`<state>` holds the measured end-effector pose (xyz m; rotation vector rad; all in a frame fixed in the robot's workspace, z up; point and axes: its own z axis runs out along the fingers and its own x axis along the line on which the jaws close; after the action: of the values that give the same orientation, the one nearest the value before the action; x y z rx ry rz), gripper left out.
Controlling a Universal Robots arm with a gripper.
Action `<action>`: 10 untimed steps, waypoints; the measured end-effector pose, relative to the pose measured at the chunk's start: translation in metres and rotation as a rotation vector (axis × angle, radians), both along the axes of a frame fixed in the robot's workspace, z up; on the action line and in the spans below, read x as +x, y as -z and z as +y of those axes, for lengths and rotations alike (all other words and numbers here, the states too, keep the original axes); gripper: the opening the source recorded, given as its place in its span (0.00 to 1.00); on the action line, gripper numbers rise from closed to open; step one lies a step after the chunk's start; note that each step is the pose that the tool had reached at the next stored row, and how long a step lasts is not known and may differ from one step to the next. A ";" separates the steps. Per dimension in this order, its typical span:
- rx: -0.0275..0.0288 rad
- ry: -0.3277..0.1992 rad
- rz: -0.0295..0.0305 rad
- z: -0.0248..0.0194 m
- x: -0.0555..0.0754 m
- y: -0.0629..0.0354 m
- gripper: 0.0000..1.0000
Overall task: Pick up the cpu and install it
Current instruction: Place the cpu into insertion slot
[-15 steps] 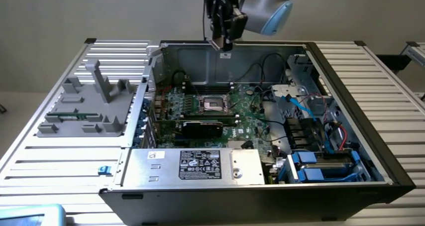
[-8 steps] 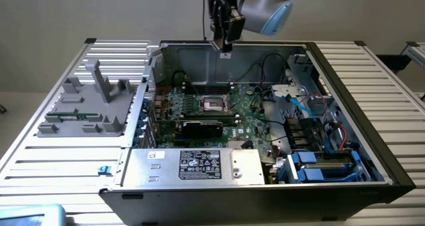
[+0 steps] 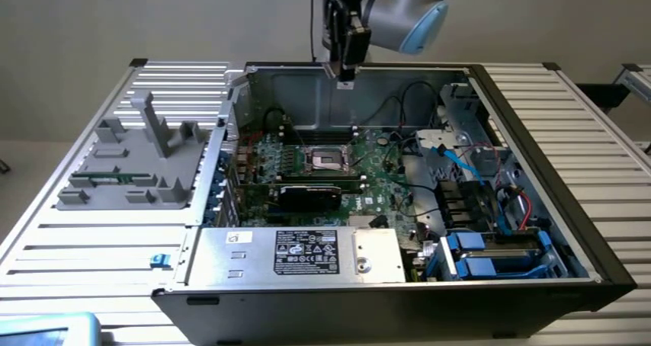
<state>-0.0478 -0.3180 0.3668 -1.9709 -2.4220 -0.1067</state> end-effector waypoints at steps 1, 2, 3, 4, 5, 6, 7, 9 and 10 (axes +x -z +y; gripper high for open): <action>-0.0002 0.013 0.0001 0.0000 0.000 0.0002 0.56; -0.0003 0.027 0.0002 0.0000 0.000 0.0005 0.56; -0.0004 0.039 0.0004 0.0000 0.000 0.0006 0.56; -0.0004 0.043 0.0005 0.0000 0.000 0.0005 0.56; -0.0005 0.043 0.0005 0.0000 0.000 0.0005 0.56; -0.0004 0.044 0.0004 0.0000 0.000 0.0006 0.56; -0.0003 0.044 0.0003 0.0000 0.000 0.0007 0.56; -0.0003 0.044 0.0003 0.0000 0.000 0.0007 0.56; -0.0004 0.044 0.0004 0.0000 0.000 0.0006 0.56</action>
<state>-0.0478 -0.3180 0.3662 -2.0241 -2.3796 -0.1065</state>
